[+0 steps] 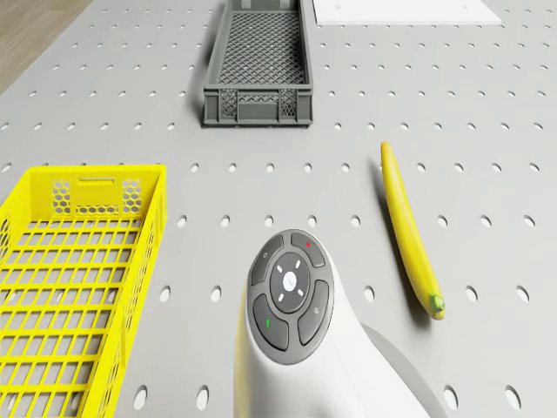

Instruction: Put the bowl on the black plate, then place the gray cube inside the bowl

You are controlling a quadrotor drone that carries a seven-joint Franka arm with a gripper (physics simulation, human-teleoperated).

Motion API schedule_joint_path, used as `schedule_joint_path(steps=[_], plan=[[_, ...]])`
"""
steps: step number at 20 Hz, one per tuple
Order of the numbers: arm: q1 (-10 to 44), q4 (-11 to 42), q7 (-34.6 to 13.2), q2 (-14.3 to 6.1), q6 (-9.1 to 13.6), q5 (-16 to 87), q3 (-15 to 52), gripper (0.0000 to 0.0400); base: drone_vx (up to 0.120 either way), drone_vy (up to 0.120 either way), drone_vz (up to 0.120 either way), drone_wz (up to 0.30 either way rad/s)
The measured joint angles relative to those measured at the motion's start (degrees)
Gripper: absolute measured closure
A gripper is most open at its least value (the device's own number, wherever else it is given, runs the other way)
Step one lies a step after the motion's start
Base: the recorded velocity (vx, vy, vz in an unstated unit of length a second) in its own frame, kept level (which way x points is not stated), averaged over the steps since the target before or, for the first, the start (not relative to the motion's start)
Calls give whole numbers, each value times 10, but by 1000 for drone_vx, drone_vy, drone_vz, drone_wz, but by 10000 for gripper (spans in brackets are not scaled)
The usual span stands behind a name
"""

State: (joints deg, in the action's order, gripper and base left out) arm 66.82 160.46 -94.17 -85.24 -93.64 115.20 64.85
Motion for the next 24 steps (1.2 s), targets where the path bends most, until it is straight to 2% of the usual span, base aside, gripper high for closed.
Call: schedule_joint_path(steps=[4, 21, 24], plan=[[0, 0, 0, 1, 1, 0, 0, 0, 120, -110, 0, 0], [-2, 0, 2, 4, 4, 2, -1, 0, 120, 0, 0, 0], [-2, -1, 2, 5, 3, 5, -4, 0, 0, 0, 0, 0]])
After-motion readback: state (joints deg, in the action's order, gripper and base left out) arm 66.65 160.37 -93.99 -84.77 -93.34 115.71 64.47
